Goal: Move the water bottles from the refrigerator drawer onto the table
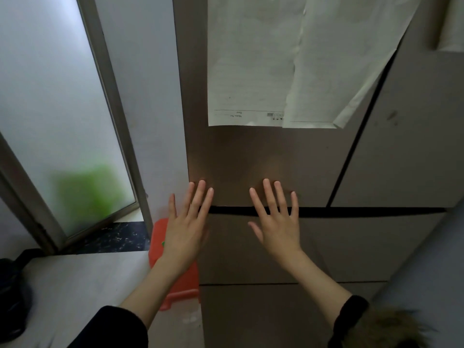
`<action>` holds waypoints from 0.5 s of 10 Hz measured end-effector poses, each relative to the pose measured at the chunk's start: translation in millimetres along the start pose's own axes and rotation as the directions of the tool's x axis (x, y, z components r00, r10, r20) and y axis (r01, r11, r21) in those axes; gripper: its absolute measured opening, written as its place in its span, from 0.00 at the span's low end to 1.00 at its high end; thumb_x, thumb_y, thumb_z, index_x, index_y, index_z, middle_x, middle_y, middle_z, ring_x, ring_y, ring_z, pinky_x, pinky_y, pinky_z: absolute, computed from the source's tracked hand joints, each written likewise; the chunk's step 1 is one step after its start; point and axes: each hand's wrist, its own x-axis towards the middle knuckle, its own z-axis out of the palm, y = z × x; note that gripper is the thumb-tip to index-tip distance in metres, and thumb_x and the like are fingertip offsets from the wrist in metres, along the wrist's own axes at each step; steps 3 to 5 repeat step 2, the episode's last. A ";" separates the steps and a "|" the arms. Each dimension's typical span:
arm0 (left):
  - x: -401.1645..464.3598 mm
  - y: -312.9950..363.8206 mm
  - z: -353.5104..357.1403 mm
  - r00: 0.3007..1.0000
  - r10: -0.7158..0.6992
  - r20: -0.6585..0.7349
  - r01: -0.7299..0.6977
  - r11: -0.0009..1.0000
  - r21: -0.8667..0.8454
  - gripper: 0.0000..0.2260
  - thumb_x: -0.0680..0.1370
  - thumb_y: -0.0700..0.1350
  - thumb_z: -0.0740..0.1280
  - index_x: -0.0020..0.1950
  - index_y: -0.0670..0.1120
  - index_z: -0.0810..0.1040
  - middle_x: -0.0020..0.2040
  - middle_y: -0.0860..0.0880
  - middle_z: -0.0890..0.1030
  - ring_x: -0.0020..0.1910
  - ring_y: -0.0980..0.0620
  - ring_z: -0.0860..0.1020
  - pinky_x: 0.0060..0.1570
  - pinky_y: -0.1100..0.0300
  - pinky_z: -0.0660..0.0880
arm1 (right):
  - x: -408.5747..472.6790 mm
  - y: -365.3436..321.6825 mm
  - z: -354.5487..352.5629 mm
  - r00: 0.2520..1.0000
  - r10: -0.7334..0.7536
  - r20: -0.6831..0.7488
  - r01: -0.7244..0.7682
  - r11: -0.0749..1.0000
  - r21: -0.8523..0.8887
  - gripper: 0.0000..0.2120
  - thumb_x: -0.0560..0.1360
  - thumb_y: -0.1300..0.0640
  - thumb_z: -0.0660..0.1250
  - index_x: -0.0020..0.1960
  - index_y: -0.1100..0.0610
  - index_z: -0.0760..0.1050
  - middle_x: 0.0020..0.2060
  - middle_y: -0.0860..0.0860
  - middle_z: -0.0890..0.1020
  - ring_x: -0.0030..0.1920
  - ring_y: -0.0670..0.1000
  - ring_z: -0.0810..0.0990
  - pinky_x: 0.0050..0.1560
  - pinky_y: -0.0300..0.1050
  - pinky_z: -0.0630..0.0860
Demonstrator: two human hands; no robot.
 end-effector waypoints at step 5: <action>9.7 3.3 -45.4 0.989 -0.002 -0.149 -0.022 0.987 -0.160 0.31 0.69 0.46 0.74 0.69 0.42 0.69 0.65 0.37 0.73 0.63 0.38 0.73 0.62 0.44 0.71 | 19.3 22.8 -51.2 0.976 -0.082 -0.203 0.108 0.987 0.121 0.27 0.69 0.48 0.73 0.64 0.58 0.74 0.60 0.56 0.79 0.60 0.55 0.78 0.61 0.61 0.71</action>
